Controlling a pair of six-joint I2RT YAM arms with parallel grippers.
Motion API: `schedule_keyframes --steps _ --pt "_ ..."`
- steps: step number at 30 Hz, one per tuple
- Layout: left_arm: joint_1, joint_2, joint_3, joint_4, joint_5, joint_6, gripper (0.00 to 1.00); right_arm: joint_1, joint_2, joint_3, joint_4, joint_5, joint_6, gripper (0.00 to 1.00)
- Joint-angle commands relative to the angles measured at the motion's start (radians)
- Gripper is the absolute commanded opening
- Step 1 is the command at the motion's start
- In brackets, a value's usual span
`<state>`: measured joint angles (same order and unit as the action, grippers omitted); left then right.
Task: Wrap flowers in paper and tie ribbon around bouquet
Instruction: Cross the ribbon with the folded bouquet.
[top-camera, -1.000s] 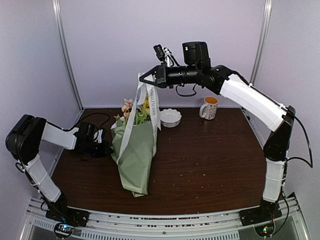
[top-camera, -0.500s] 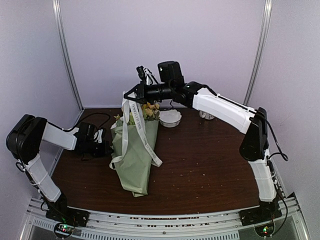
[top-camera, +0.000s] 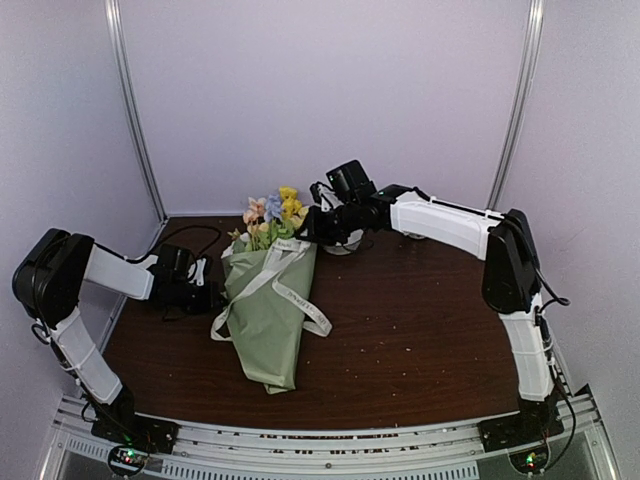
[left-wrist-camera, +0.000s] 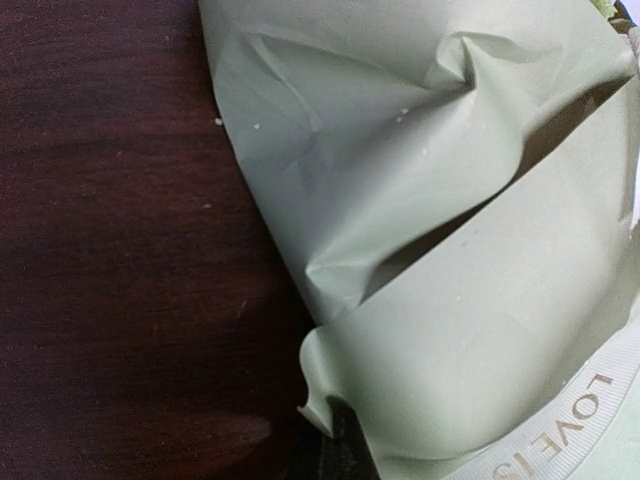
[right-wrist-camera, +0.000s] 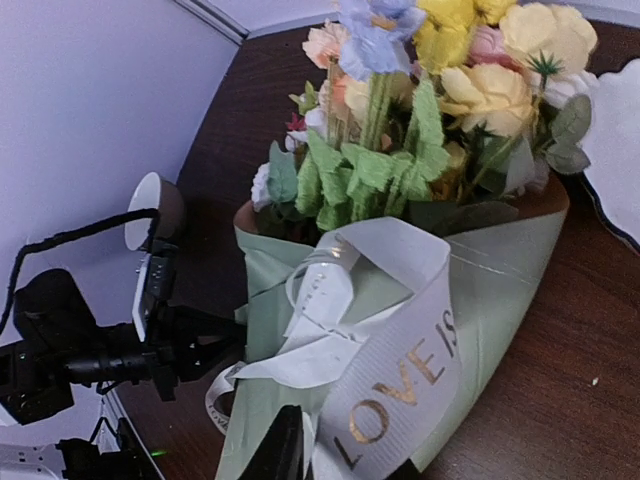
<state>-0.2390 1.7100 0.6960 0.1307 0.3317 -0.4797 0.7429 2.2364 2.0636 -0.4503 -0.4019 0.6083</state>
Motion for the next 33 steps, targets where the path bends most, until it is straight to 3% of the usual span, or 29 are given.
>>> schedule_keyframes --steps 1,5,10,15,22,27,33 --pt "0.002 0.056 -0.025 -0.139 -0.057 0.021 0.00 -0.005 -0.054 -0.056 -0.015 0.043 -0.019 0.16" --pt "0.001 0.056 -0.021 -0.144 -0.059 0.025 0.00 -0.008 -0.063 -0.062 -0.007 0.031 -0.016 0.00" --pt "0.002 0.058 -0.021 -0.145 -0.059 0.027 0.00 0.028 -0.099 -0.056 0.085 -0.078 -0.072 0.00" --pt "0.002 0.059 -0.017 -0.147 -0.059 0.029 0.00 0.111 -0.020 0.132 0.173 -0.290 -0.150 0.00" --pt "0.001 0.061 -0.015 -0.146 -0.054 0.032 0.00 0.149 0.053 0.140 0.525 -0.329 0.014 0.00" --pt "0.001 0.061 -0.016 -0.146 -0.049 0.033 0.00 0.158 0.205 0.333 0.436 -0.159 0.055 0.03" --pt "0.001 0.062 -0.017 -0.148 -0.049 0.035 0.00 0.123 0.282 0.343 0.205 0.124 0.093 0.06"
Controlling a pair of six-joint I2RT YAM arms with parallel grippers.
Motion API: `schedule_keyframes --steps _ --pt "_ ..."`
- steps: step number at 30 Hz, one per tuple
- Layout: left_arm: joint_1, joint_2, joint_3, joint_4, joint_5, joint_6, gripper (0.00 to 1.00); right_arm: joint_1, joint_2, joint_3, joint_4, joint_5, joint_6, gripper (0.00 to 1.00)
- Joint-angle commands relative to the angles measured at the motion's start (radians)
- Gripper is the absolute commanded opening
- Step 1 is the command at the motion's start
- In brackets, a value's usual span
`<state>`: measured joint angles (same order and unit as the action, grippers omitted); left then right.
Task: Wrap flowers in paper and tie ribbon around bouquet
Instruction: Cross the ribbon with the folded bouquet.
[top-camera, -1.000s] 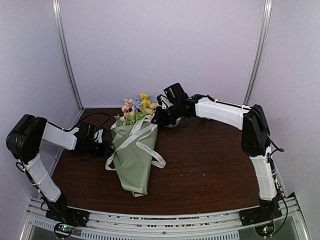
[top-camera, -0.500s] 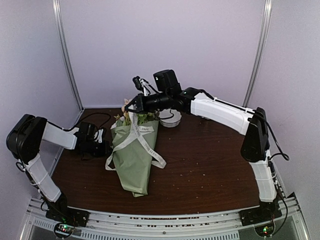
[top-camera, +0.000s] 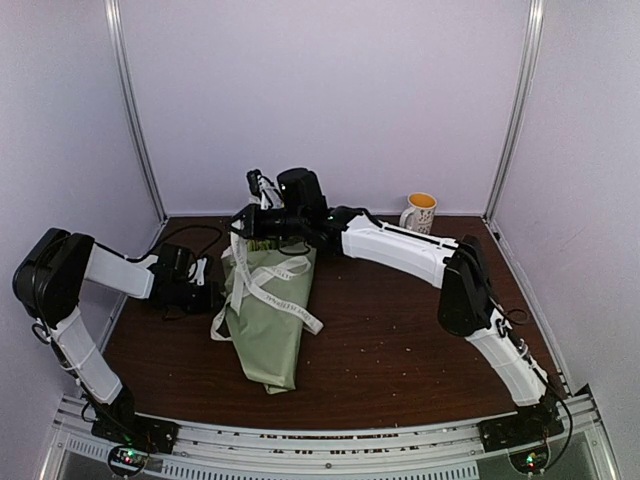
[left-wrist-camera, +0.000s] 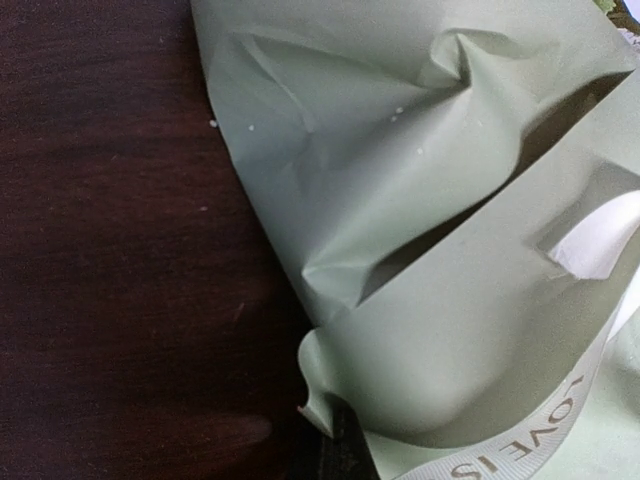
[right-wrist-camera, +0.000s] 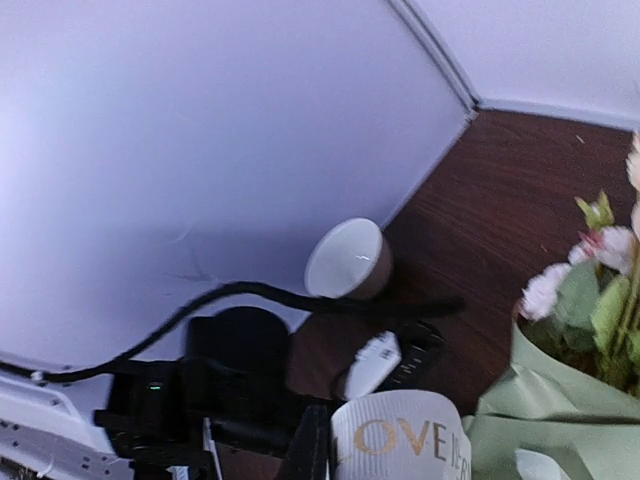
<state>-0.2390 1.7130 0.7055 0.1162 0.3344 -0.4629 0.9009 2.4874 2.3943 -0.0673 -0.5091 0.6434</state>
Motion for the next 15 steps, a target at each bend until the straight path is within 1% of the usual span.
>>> schedule_keyframes --steps 1,4,8,15 --pt "0.001 0.059 -0.025 -0.132 -0.052 0.018 0.00 -0.052 0.027 -0.004 -0.201 0.245 0.089 0.04" --pt "0.002 0.059 -0.023 -0.133 -0.052 0.019 0.00 -0.095 0.009 -0.042 -0.240 0.273 0.132 0.00" --pt "0.002 0.060 -0.024 -0.133 -0.053 0.020 0.00 -0.113 -0.019 -0.068 -0.247 0.333 0.109 0.00" --pt "0.002 0.060 -0.023 -0.135 -0.052 0.022 0.00 -0.133 -0.013 -0.067 -0.279 0.418 0.162 0.00"
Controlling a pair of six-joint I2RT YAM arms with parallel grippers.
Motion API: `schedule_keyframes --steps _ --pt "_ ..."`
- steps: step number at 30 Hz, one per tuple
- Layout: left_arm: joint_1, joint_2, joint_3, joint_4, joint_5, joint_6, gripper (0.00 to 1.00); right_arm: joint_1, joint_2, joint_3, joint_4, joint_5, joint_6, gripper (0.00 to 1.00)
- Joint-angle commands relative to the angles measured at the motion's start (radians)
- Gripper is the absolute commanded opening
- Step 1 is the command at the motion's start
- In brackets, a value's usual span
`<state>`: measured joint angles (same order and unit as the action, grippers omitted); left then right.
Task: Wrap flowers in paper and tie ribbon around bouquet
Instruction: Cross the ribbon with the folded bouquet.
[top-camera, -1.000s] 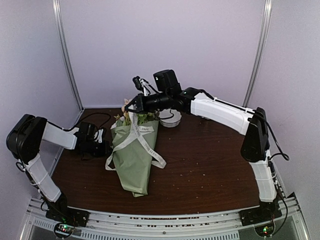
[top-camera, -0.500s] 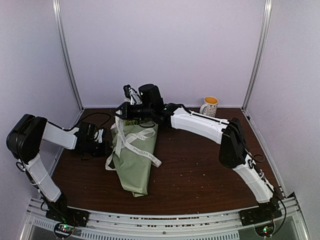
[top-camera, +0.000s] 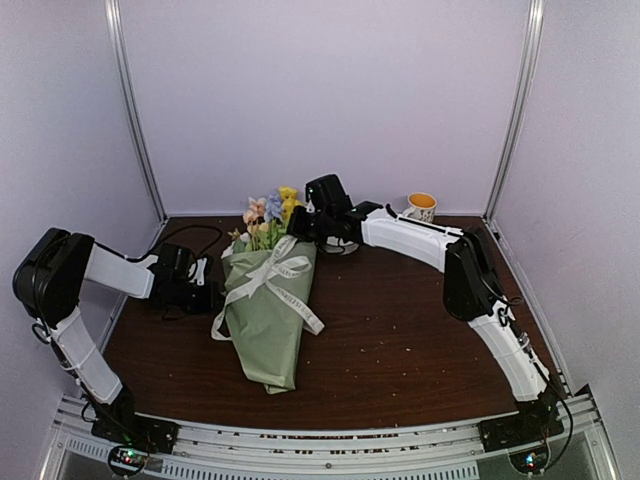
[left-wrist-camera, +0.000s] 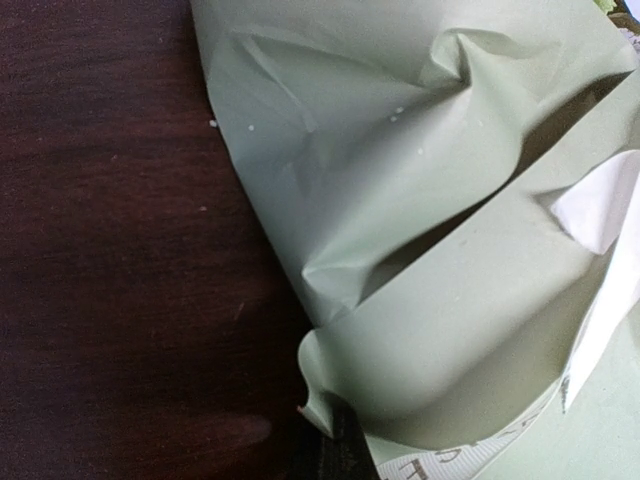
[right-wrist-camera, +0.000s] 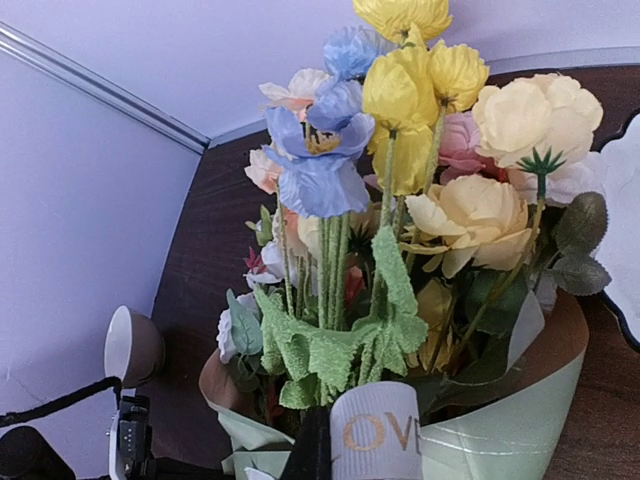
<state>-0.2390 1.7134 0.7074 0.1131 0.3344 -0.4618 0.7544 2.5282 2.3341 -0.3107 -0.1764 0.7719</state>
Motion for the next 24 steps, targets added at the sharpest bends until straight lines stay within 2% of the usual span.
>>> schedule_keyframes --steps 1,3,4,5,7,8,13,17,20,24 --pt "0.001 0.060 -0.026 -0.132 -0.052 0.021 0.00 0.011 -0.054 -0.007 -0.035 0.091 0.034 0.00" --pt "0.002 0.060 -0.026 -0.132 -0.052 0.022 0.00 0.009 -0.055 -0.004 -0.031 0.089 0.024 0.00" --pt "0.002 0.060 -0.026 -0.130 -0.051 0.022 0.00 0.008 -0.055 0.001 -0.035 0.086 0.015 0.03" --pt "0.002 0.060 -0.026 -0.131 -0.051 0.021 0.00 0.007 -0.055 0.006 -0.045 0.078 0.004 0.11" --pt "0.002 0.060 -0.025 -0.132 -0.051 0.021 0.00 0.002 -0.051 0.026 -0.089 0.034 -0.027 0.31" --pt "0.002 0.060 -0.026 -0.130 -0.051 0.021 0.00 -0.002 -0.056 0.032 -0.126 0.020 -0.047 0.38" --pt "0.002 0.061 -0.024 -0.131 -0.048 0.024 0.00 -0.007 -0.164 -0.062 -0.266 0.073 -0.177 0.58" --pt "0.002 0.063 -0.023 -0.130 -0.047 0.025 0.00 -0.004 -0.280 -0.237 -0.239 0.037 -0.235 0.74" --pt "0.002 0.064 -0.023 -0.131 -0.045 0.025 0.00 -0.003 -0.319 -0.355 -0.221 -0.011 -0.237 0.79" --pt "0.003 0.066 -0.020 -0.133 -0.043 0.026 0.00 0.000 -0.309 -0.399 -0.181 -0.108 -0.216 0.75"
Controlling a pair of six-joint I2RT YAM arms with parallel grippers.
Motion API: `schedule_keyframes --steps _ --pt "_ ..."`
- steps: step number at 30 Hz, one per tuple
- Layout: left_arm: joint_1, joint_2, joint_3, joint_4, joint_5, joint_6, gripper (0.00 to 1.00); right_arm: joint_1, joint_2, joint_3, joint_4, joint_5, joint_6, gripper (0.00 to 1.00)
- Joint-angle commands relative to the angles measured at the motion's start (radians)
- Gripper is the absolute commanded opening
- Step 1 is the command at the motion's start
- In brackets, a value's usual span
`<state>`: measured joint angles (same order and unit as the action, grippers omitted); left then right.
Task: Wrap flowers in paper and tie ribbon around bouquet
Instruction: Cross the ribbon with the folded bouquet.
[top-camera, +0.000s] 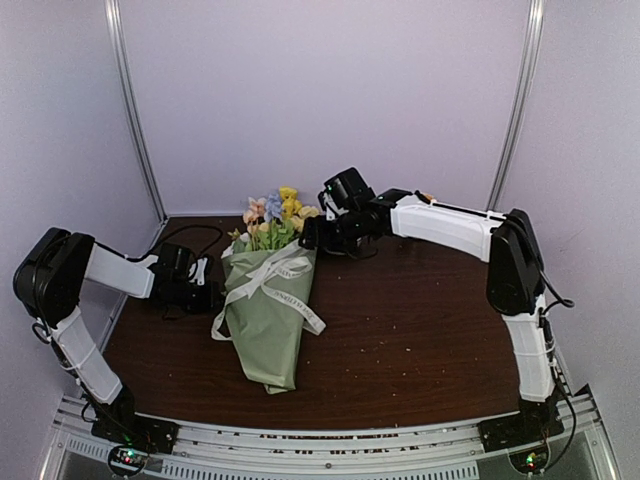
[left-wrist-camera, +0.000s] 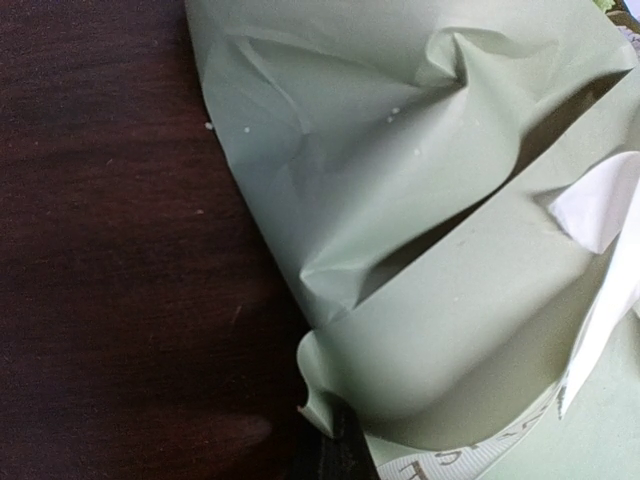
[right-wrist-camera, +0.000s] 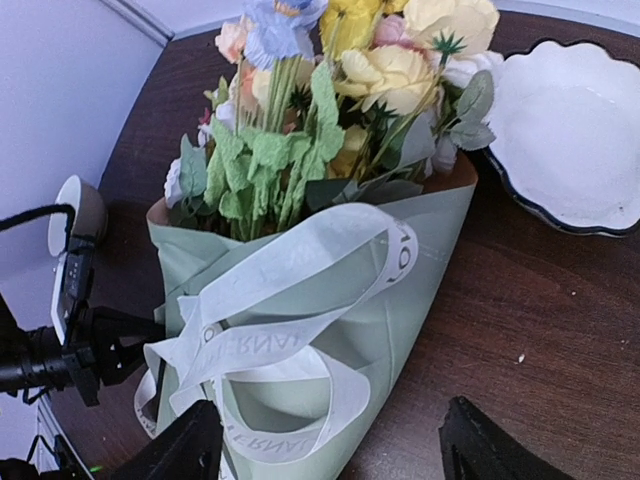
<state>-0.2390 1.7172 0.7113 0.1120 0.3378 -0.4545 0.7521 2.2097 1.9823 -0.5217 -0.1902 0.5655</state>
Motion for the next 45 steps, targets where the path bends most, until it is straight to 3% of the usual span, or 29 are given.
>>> schedule_keyframes --steps 1,7,11,14,17,19,26,34,45 --pt "0.002 0.062 -0.023 -0.132 -0.046 0.020 0.00 0.003 0.019 -0.042 0.035 -0.106 -0.003 0.74" --pt "0.001 0.062 -0.024 -0.133 -0.043 0.022 0.00 0.004 0.092 0.042 -0.012 -0.118 0.010 0.63" --pt "0.002 0.064 -0.021 -0.134 -0.042 0.022 0.00 0.005 0.109 0.042 -0.031 -0.124 0.009 0.43" --pt "0.001 0.064 -0.020 -0.133 -0.042 0.022 0.00 0.003 0.102 0.023 -0.045 -0.120 0.006 0.34" --pt "0.002 0.065 -0.020 -0.136 -0.043 0.022 0.00 0.001 0.068 -0.003 -0.055 -0.111 0.000 0.13" --pt "0.003 0.067 -0.019 -0.137 -0.045 0.022 0.00 -0.002 0.029 -0.027 -0.055 -0.113 -0.011 0.05" --pt "0.001 0.068 -0.017 -0.138 -0.046 0.022 0.00 -0.018 -0.120 -0.087 -0.147 -0.140 -0.107 0.02" --pt "0.002 0.069 -0.017 -0.138 -0.045 0.023 0.00 -0.022 -0.190 0.018 -0.325 -0.223 -0.220 0.00" --pt "0.001 0.073 -0.013 -0.142 -0.045 0.024 0.00 0.057 -0.261 0.078 -0.293 -0.377 -0.315 0.01"
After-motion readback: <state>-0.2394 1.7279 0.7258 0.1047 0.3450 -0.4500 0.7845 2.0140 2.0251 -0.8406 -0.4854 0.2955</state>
